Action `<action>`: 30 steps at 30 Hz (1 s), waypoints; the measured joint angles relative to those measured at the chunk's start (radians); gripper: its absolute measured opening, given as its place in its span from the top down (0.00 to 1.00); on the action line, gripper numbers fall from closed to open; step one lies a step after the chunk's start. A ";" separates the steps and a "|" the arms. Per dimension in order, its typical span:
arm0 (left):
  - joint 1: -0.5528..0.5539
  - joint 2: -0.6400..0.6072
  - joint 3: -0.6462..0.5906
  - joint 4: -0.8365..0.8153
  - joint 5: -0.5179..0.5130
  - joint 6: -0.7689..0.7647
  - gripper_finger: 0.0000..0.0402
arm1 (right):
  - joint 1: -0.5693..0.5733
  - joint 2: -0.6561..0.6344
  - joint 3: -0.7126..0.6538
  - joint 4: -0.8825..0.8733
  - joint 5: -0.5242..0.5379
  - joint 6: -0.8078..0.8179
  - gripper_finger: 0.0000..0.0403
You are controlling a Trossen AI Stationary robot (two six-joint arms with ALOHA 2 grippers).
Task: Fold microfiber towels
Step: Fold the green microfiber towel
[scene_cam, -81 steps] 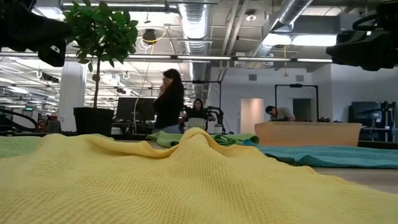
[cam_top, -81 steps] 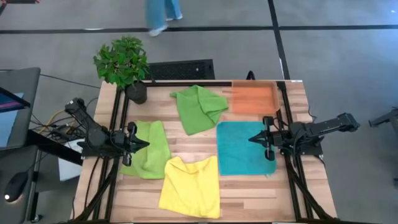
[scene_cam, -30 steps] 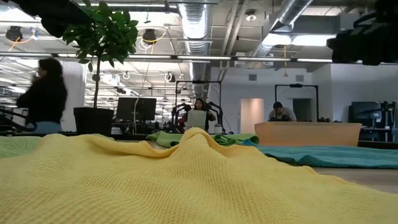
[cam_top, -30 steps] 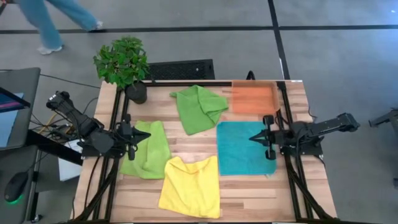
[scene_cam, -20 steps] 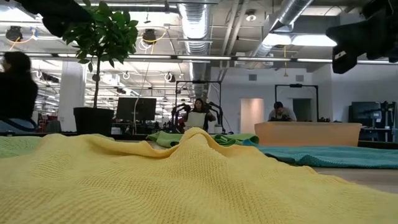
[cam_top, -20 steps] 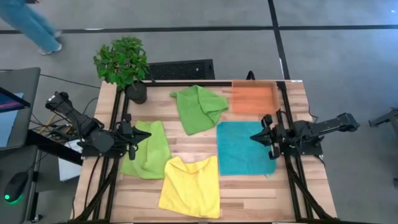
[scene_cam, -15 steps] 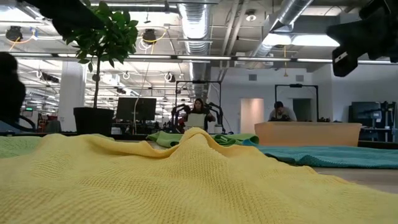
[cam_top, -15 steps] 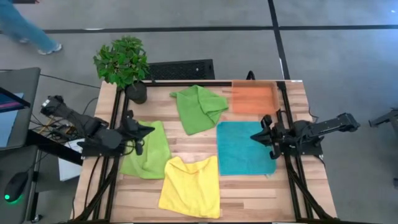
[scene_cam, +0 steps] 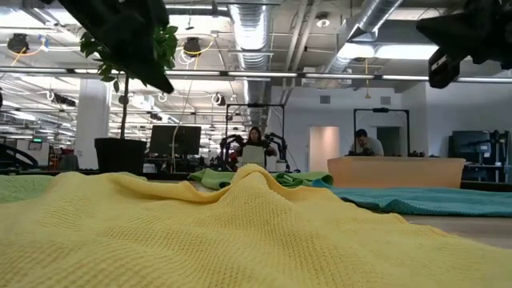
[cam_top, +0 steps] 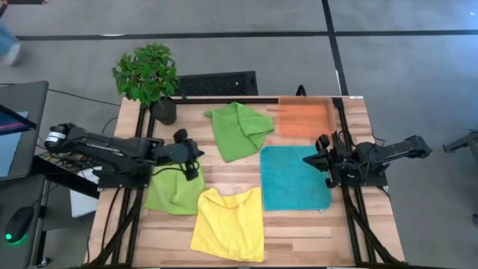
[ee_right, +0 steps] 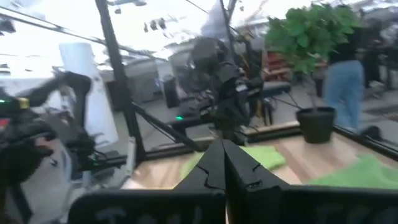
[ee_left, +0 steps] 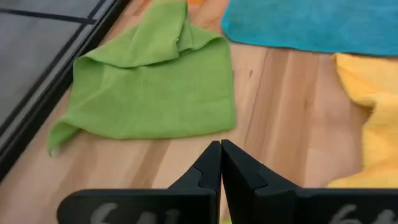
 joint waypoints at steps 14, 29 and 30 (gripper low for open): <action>0.102 0.221 0.001 0.205 0.046 -0.037 0.94 | 0.000 0.170 0.219 -0.356 0.167 0.050 0.98; 0.147 0.483 0.000 0.342 0.038 0.047 0.67 | 0.000 0.295 0.283 -0.397 0.167 0.052 0.97; 0.147 0.508 0.000 0.372 0.042 0.048 0.67 | 0.000 0.300 0.286 -0.397 0.167 0.052 0.97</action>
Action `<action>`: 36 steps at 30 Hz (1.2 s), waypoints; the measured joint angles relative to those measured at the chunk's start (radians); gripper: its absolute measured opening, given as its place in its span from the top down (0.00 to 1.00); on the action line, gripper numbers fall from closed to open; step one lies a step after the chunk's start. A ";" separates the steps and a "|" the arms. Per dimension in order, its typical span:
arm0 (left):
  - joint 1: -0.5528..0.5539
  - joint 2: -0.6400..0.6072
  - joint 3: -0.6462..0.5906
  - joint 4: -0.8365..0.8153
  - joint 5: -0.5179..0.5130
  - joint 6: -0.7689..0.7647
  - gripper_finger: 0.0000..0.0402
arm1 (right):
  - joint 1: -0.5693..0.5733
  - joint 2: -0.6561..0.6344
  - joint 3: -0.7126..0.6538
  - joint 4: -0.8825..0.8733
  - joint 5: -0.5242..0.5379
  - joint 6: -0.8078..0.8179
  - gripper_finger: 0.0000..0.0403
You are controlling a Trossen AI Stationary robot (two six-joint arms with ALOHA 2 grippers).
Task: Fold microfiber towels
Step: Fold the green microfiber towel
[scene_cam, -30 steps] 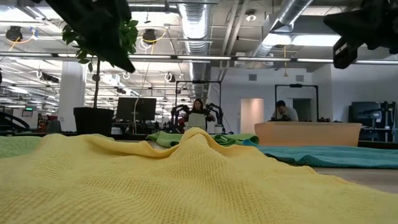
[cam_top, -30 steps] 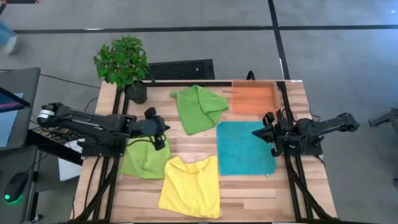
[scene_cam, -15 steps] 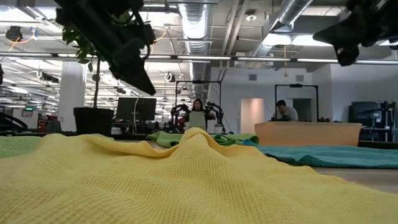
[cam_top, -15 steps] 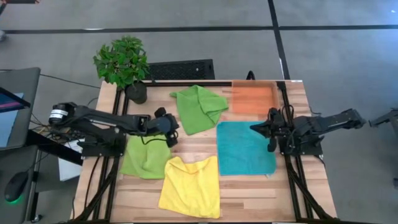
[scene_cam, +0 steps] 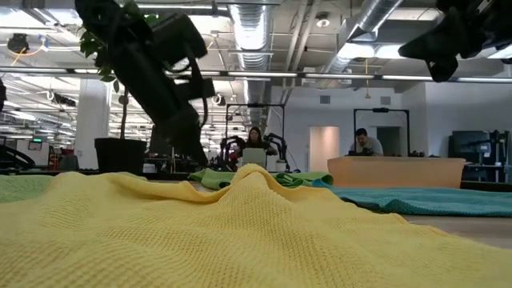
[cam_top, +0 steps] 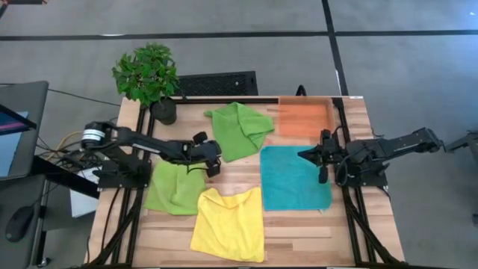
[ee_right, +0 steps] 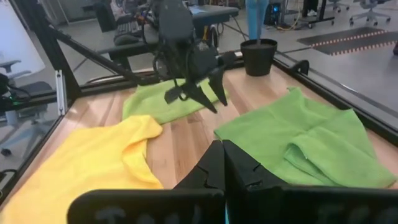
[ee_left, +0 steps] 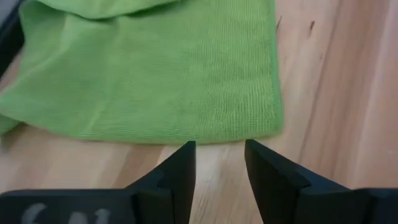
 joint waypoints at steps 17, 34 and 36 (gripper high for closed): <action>-0.035 0.177 0.000 0.230 -0.082 0.047 0.68 | 0.000 0.008 0.014 -0.017 0.000 -0.009 0.97; -0.051 0.177 0.000 0.230 -0.093 -0.001 0.98 | 0.000 0.008 0.014 -0.017 0.000 -0.009 0.97; -0.051 0.177 0.000 0.230 -0.092 -0.004 0.98 | 0.000 0.008 0.014 -0.017 0.000 -0.010 0.97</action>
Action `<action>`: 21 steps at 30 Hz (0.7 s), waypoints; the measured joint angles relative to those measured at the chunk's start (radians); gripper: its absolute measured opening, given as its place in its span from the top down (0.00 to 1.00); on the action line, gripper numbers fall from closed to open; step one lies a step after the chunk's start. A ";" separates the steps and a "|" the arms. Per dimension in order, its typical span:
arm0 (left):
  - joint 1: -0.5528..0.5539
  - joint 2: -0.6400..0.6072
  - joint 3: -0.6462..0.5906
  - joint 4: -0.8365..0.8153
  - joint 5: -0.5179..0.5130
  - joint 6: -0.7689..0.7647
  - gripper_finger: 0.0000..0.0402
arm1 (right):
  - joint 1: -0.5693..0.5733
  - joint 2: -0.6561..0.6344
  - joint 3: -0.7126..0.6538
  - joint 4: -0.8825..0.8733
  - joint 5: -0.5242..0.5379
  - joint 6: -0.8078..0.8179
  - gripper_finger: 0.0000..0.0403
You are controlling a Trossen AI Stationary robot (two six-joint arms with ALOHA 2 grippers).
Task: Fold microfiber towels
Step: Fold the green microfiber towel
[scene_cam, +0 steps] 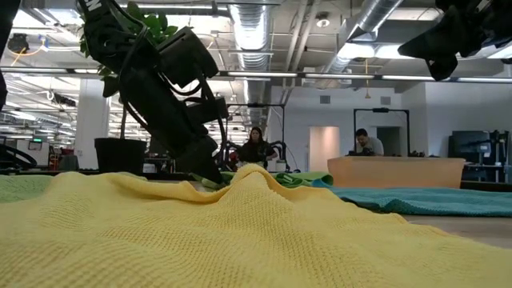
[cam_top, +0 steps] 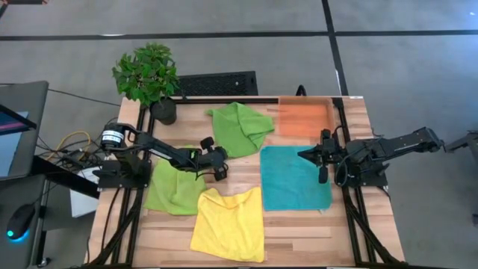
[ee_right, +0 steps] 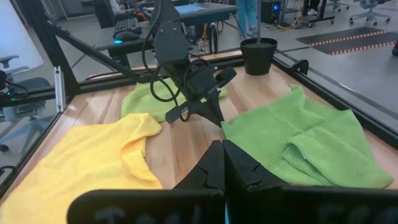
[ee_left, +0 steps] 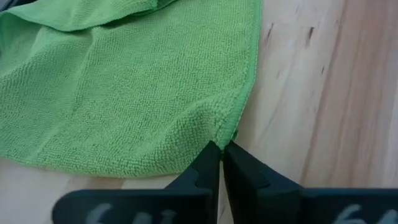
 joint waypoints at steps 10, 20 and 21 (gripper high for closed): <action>0.000 -0.049 0.046 -0.101 -0.021 0.008 1.00 | 0.000 0.006 0.000 -0.020 0.000 -0.001 0.97; -0.018 -0.072 0.257 -0.525 -0.038 0.052 1.00 | -0.031 0.185 0.000 0.055 0.003 -0.157 0.97; -0.021 -0.072 0.270 -0.540 -0.038 0.053 1.00 | -0.044 0.212 0.000 0.081 0.003 -0.159 0.97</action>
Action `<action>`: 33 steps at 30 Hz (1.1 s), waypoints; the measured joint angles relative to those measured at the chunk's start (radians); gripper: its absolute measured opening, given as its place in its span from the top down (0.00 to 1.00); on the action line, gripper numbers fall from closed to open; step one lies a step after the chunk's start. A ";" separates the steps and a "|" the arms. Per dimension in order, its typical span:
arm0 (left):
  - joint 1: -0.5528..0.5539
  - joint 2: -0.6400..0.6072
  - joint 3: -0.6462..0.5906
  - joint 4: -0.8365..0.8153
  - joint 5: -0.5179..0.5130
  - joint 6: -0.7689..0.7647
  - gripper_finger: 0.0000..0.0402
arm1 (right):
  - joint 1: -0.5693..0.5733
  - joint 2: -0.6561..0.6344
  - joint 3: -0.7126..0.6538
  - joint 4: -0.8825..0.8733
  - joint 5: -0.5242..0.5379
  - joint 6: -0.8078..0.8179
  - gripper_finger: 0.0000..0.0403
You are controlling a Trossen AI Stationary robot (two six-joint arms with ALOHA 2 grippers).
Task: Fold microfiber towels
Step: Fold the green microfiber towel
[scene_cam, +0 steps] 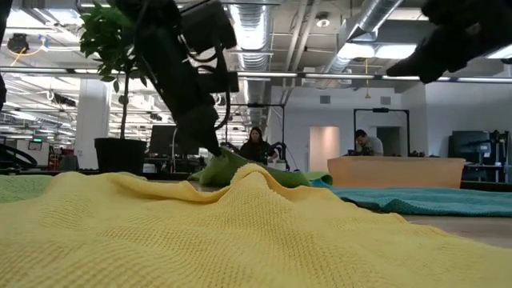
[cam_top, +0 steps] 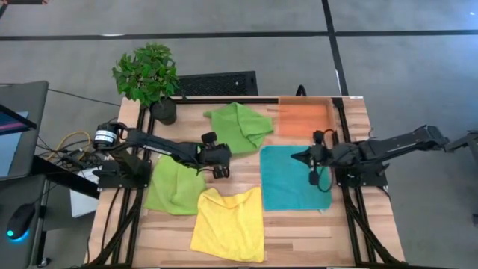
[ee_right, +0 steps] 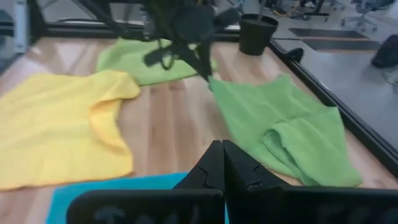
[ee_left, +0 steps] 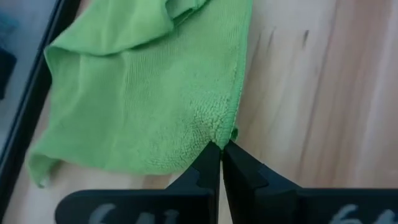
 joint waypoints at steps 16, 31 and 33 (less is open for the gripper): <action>-0.042 -0.002 0.163 -0.113 -0.045 0.045 1.00 | -0.186 0.386 0.000 0.246 -0.008 -0.202 0.75; -0.047 -0.002 0.210 -0.107 -0.061 0.045 1.00 | -0.220 0.820 0.058 0.647 -0.112 -0.367 0.74; -0.047 -0.002 0.211 -0.107 -0.061 0.044 1.00 | -0.220 0.878 0.092 0.647 -0.112 -0.379 0.74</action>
